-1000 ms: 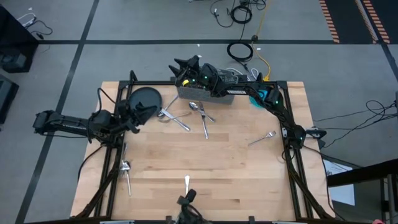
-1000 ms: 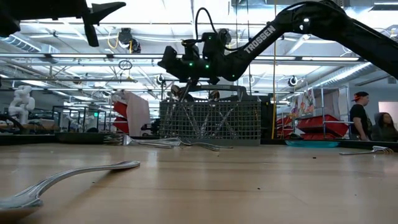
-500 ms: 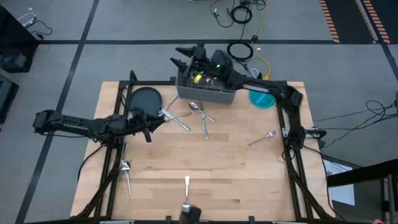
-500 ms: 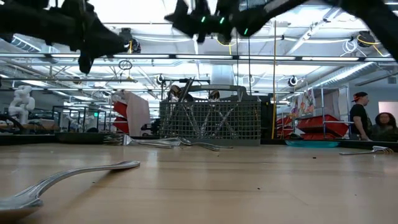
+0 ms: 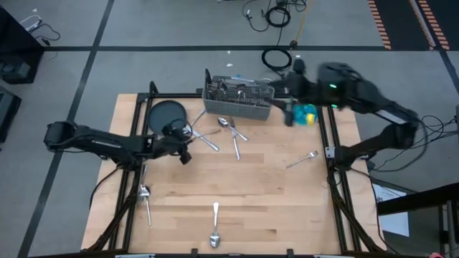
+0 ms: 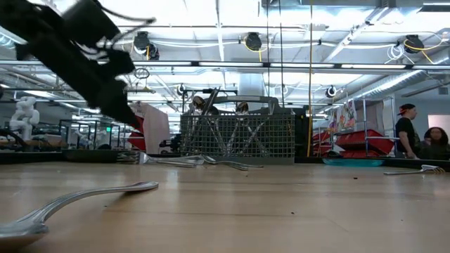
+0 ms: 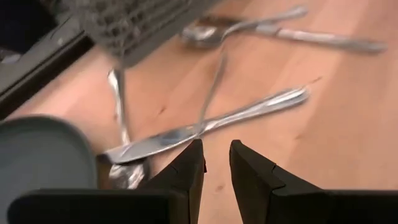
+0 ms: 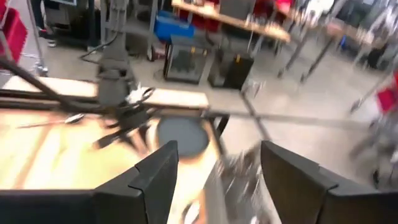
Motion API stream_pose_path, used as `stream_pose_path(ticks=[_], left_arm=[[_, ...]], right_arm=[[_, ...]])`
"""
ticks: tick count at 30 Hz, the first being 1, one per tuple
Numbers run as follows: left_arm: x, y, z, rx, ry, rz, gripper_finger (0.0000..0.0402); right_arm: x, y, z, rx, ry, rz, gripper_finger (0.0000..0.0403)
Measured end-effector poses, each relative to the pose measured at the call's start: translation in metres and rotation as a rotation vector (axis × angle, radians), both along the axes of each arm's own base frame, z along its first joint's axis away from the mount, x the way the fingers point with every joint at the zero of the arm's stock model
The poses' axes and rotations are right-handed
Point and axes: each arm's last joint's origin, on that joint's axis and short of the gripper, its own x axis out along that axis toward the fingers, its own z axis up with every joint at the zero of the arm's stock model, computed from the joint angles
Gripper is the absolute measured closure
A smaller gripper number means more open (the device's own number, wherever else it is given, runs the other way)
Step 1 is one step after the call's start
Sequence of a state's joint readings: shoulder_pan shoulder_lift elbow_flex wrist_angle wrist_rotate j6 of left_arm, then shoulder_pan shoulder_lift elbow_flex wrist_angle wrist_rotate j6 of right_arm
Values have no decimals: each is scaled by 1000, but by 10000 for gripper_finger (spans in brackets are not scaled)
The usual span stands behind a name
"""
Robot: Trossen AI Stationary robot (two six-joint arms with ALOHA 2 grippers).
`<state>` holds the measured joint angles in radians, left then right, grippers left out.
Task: Sort silverware
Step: Put the fork into the silverware basket
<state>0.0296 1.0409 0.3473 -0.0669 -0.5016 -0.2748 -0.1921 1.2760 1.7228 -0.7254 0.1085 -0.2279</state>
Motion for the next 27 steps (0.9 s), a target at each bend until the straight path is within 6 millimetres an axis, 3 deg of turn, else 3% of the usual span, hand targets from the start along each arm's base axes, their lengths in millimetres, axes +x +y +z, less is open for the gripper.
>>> stream_pose_path(ticks=[4,8,15,22,27], left_arm=[[6,11,-11,8,67,-3,315],[9,26,-15,37,100,-6,315],[9,51,-26,-108,128,-57,315],[17,52,-36,-207,168,-185,317],[20,55,-47,-199,225,-116,339]], right_arm=[[-35,20,3,120,21,-16,196],[-49,31,4,182,30,10,200],[-43,40,-1,184,73,55,200],[-34,39,-7,168,118,56,200],[-33,39,-7,174,119,58,200]])
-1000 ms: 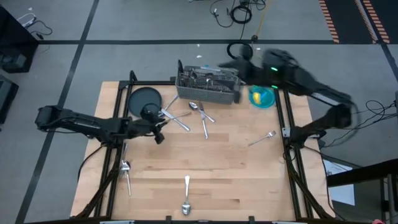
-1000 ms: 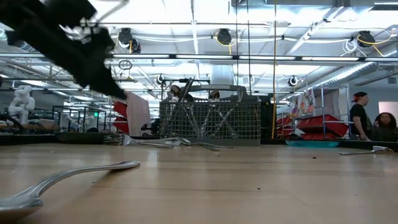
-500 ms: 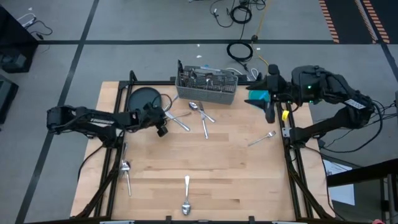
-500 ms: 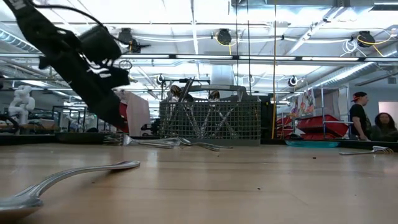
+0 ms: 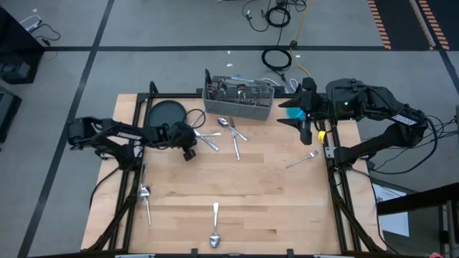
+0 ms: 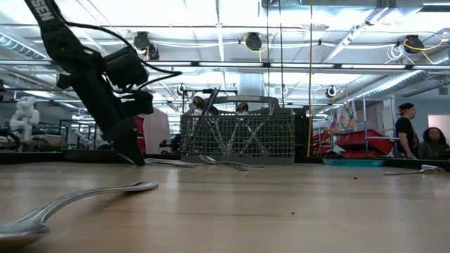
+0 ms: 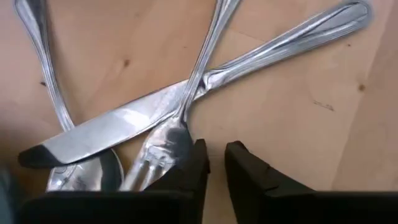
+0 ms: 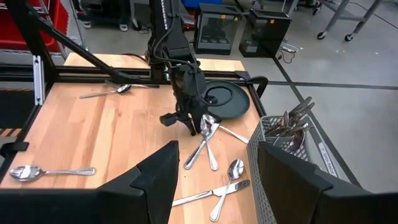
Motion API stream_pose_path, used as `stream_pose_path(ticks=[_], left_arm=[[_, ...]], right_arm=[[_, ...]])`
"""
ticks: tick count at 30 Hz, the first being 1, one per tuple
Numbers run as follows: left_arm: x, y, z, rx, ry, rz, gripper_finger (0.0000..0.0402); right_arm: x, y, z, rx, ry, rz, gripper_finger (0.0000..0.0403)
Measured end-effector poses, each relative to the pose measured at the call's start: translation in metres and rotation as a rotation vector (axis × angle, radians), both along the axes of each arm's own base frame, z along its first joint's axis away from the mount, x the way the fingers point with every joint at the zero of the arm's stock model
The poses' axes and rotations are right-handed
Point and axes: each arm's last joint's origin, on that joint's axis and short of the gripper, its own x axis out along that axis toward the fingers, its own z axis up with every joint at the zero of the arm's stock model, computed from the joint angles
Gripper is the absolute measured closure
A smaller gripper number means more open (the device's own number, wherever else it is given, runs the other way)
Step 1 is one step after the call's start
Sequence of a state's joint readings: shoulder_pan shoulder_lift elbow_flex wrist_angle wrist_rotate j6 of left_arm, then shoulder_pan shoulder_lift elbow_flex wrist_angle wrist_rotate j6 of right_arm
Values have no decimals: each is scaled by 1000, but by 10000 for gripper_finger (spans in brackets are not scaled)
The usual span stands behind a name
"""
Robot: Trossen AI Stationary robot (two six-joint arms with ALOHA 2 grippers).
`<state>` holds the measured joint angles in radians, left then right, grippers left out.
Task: Sort silverware
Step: Put the fork into the silverware basket
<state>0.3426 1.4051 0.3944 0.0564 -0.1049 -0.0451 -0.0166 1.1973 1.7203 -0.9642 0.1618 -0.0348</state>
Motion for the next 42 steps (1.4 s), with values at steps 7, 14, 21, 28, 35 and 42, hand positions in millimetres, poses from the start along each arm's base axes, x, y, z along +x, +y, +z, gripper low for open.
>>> stream_pose_path(ticks=[7,14,21,28,35,42], left_arm=[[16,-4,25,-1,-108,39,395],[30,2,52,221,-94,-180,360],[21,18,36,97,29,-174,320],[20,29,39,81,-27,-98,283],[24,25,35,46,-36,-139,271],[32,29,8,25,30,-125,271]], right_arm=[[-2,0,-4,30,37,-9,200],[10,-1,-27,45,251,-45,200],[30,4,-38,42,317,3,200],[35,9,-40,39,318,27,200],[35,10,-40,44,317,26,200],[35,10,-39,53,303,21,200]])
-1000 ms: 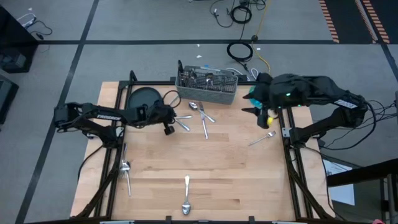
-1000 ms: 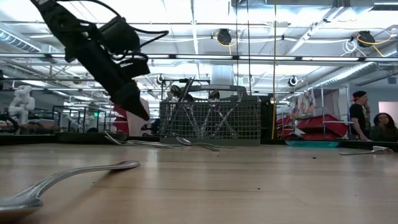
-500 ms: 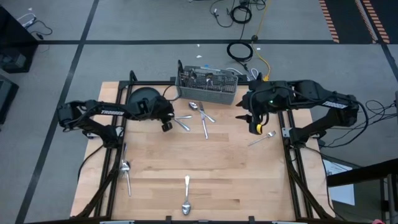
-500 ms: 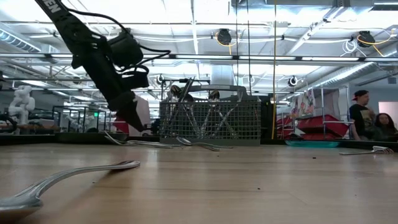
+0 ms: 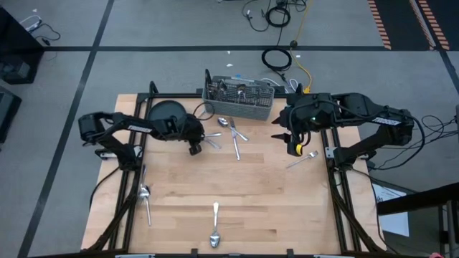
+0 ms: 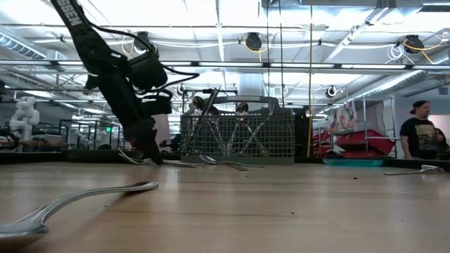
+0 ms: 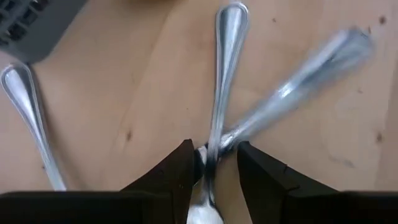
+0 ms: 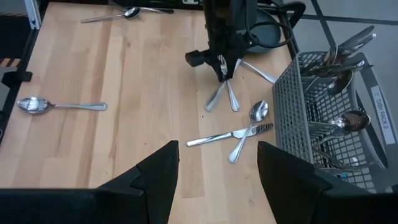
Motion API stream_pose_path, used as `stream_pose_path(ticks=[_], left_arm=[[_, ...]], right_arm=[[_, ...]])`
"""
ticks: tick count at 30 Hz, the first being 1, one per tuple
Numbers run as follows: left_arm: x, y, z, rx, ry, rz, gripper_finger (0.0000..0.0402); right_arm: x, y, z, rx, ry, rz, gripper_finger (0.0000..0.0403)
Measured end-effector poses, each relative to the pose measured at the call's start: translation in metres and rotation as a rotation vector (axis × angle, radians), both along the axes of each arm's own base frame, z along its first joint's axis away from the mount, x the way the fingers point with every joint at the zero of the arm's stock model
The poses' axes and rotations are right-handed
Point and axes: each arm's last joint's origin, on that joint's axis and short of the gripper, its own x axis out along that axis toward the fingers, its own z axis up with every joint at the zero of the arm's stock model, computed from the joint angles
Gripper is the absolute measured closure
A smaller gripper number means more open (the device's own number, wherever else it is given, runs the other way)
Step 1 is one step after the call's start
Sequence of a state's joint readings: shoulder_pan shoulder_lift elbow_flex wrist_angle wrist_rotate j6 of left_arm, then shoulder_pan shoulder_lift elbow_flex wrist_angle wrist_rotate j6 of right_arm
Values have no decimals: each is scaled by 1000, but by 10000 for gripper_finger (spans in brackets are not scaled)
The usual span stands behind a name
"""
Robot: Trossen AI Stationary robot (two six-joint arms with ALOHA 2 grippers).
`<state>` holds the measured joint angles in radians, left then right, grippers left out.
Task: Sort silverware
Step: Put the fork into the silverware basket
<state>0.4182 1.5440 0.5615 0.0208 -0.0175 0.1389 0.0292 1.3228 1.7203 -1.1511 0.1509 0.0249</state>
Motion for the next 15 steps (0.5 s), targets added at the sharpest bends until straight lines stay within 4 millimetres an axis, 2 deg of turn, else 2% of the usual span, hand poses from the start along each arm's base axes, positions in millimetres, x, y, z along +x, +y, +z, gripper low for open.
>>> stream_pose_path(ticks=[5,7,11,15], left_arm=[[4,-1,-12,-22,32,13,282],[5,-3,-13,-21,36,5,303],[4,-6,-8,-28,17,14,381],[3,-6,-6,-43,2,43,394]], right_arm=[[0,0,0,25,-3,-8,200],[0,1,0,35,-5,-7,200],[0,1,0,39,-6,-9,200],[0,1,0,39,-9,-9,200]])
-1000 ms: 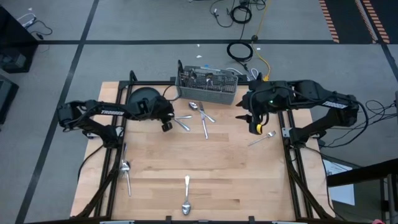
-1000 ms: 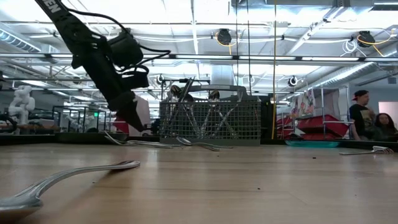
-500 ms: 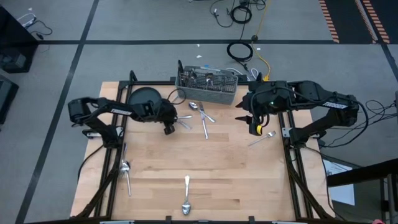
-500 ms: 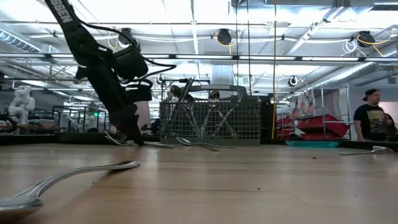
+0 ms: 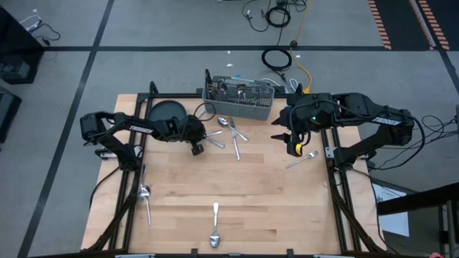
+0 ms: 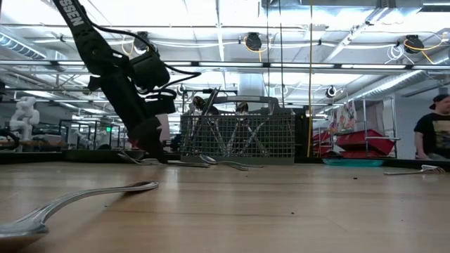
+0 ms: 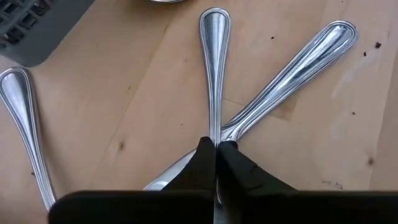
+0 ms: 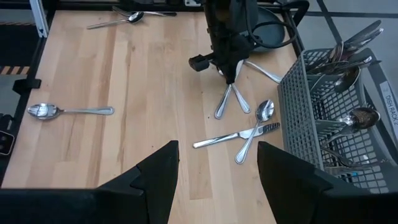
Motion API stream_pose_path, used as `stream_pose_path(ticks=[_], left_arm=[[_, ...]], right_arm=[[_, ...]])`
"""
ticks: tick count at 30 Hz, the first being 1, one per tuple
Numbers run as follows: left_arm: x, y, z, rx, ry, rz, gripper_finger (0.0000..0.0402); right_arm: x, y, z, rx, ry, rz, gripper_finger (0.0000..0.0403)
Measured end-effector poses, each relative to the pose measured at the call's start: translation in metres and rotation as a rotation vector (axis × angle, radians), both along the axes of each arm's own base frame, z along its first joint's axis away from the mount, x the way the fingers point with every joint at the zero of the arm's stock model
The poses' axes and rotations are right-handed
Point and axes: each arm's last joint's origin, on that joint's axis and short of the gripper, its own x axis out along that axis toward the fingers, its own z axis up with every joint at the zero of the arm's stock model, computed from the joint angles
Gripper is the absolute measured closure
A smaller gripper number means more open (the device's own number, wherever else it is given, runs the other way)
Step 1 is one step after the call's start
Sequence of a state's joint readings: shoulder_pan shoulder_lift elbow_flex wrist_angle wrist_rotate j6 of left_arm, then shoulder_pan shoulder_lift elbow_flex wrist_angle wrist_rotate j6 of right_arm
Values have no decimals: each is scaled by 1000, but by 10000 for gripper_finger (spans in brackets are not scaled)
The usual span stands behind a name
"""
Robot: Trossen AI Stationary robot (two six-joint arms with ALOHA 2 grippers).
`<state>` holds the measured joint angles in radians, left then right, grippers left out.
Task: Sort silverware
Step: Put the fork into the silverware basket
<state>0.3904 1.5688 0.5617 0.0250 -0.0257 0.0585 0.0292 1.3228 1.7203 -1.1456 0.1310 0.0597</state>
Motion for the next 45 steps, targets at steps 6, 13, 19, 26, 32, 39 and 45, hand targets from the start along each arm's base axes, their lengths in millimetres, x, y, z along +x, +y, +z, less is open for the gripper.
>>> stream_pose_path(ticks=[6,13,19,26,32,39,45], left_arm=[[5,-2,5,-21,-18,27,399],[22,-3,25,-9,-68,2,400],[32,-5,48,37,-90,-7,401],[38,3,63,80,-165,62,389],[22,-3,61,-48,56,-90,353],[16,-6,59,-39,156,-179,318],[20,-4,60,-30,102,-151,293]], right_arm=[[1,0,1,6,-14,-6,200],[1,0,1,5,-14,-7,200],[1,0,1,5,-14,-7,200],[0,0,0,23,-9,-23,200],[0,1,-4,25,29,-21,200],[6,2,-19,25,80,-12,200],[12,3,-36,41,118,3,200]])
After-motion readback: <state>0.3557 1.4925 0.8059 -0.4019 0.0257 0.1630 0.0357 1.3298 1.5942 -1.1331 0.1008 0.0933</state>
